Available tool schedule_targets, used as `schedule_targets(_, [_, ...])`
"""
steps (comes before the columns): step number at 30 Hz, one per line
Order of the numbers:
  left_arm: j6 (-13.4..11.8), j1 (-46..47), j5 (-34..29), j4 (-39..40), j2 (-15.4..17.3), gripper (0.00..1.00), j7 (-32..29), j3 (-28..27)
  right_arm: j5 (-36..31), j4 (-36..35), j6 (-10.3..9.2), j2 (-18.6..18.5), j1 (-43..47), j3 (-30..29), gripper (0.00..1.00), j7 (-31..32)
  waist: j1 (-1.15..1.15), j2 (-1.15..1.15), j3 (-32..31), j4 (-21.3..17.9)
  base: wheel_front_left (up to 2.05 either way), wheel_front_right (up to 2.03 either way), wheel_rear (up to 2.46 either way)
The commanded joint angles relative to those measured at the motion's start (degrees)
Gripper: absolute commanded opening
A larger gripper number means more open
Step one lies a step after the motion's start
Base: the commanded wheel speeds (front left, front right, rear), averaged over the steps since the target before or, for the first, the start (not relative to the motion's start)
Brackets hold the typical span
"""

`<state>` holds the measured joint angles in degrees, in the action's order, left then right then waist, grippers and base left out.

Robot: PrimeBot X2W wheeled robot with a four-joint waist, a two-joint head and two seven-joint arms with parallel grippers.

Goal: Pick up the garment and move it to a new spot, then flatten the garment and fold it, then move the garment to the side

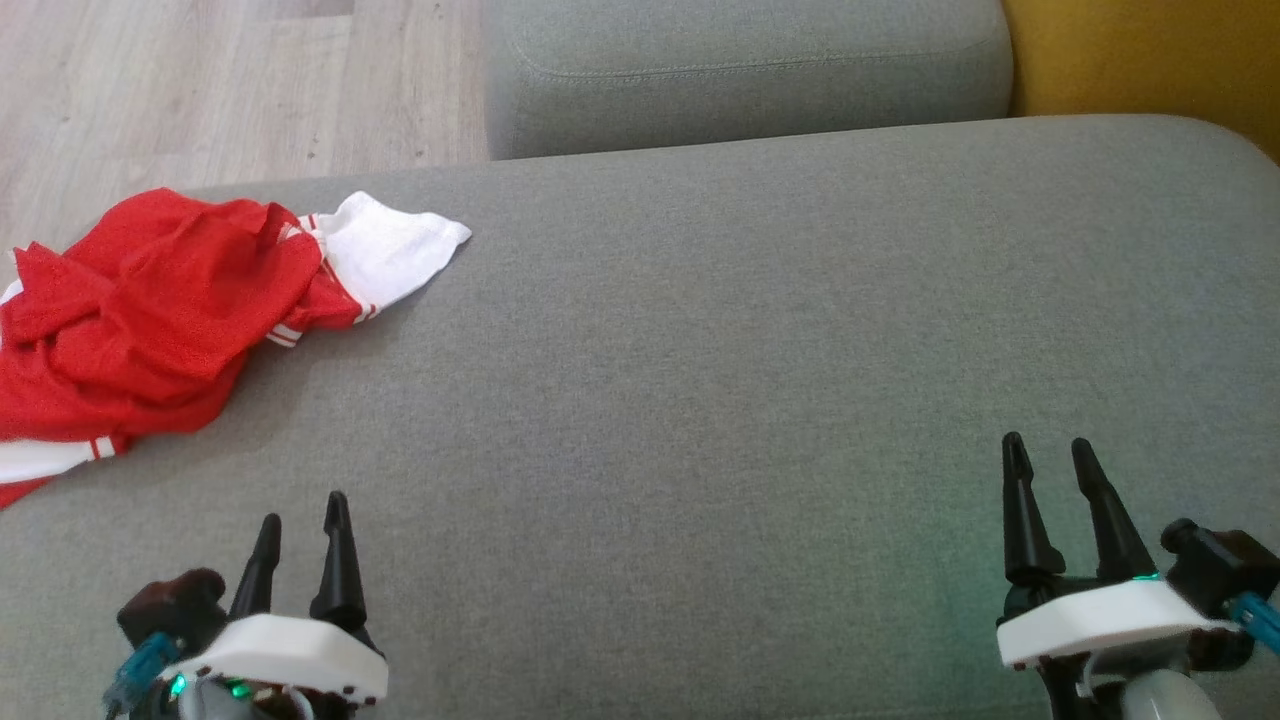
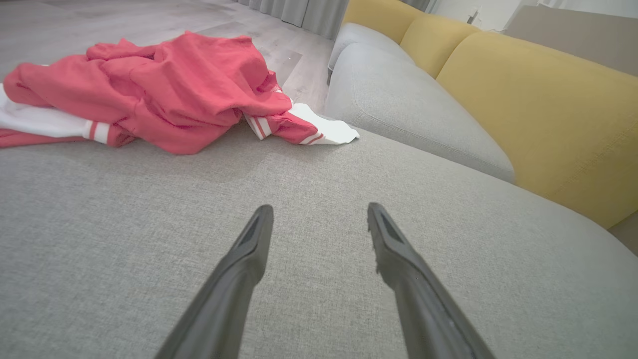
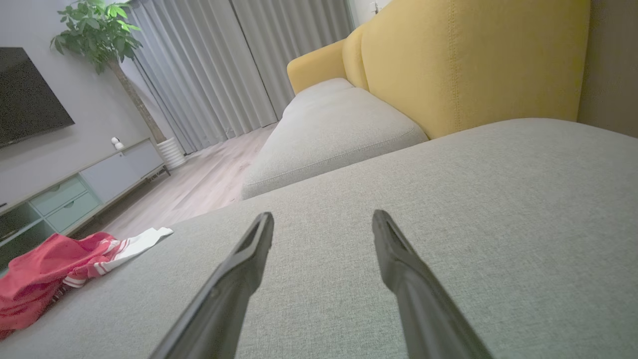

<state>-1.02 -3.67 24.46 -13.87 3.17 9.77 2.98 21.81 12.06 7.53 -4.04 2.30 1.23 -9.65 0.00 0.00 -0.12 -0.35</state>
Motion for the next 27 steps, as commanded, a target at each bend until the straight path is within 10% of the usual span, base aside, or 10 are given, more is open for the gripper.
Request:
schedule_targets(1, [-0.34, 1.31, -1.81, 1.95, 0.89, 1.00, 0.80, -1.22, -1.77, -1.67, -0.03, -0.09, -1.28, 0.86, 1.00, -0.88, 0.00, 0.00, -0.02, 0.03, 0.00, 0.00, 0.00])
schedule_targets(27, [-1.65, 0.24, -18.93, 1.15, 0.83, 1.00, 5.15, -1.85, -16.51, 0.68, -0.04, -0.11, -1.73, 0.95, 1.00, -5.27, 0.00, 0.00, 0.14, -0.33, 0.00, 0.00, 0.00])
